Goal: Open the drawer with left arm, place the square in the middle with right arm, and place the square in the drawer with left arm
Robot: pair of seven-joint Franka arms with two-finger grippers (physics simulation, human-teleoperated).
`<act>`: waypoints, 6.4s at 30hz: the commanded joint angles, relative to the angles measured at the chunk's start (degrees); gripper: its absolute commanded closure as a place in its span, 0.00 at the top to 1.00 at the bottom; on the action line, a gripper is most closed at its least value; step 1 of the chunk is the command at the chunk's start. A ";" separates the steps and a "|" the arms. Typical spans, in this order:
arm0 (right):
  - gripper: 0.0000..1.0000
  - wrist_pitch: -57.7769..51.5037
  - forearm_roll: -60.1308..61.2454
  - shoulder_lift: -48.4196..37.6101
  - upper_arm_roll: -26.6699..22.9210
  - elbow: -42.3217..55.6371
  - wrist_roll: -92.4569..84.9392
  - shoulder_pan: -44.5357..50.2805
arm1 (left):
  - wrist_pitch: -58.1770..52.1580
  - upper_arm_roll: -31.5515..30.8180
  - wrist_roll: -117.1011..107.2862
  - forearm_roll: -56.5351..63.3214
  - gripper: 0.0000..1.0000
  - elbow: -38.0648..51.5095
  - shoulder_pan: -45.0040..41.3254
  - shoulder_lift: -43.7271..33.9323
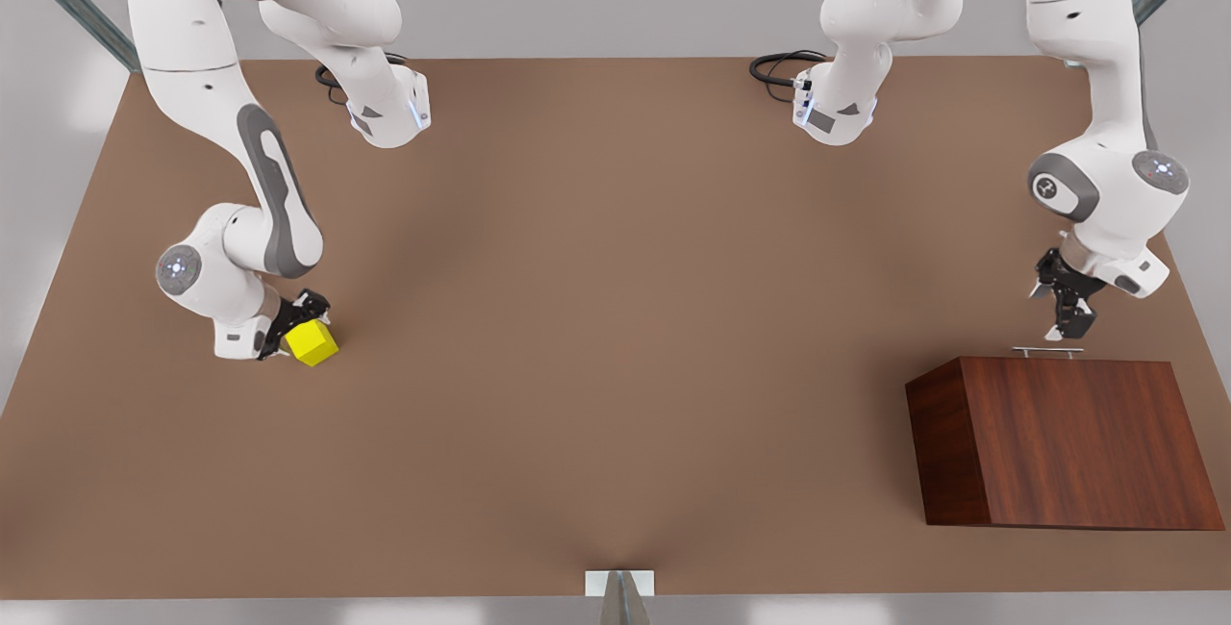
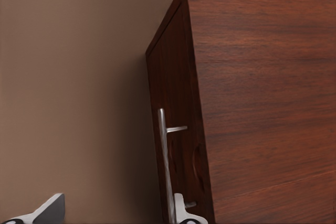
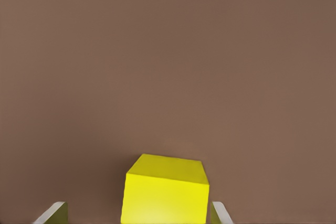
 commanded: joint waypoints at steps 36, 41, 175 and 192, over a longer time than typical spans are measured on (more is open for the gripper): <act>0.67 6.15 0.00 4.50 -1.67 -2.55 1.67 0.97 | -1.51 0.09 0.88 -3.44 1.00 -0.16 1.48 3.63; 0.67 2.99 -0.70 -0.51 -0.71 -0.09 13.62 8.52 | -1.95 0.44 0.97 -3.26 1.00 -1.40 1.74 3.54; 1.00 -47.12 -5.62 -11.15 -7.82 43.51 55.64 10.11 | -31.75 -0.97 67.31 15.54 0.68 11.00 -42.55 -0.59; 1.00 -47.12 -5.62 -11.15 -7.82 43.51 55.64 10.11 | -28.06 27.95 126.82 13.35 0.68 10.38 -35.53 2.05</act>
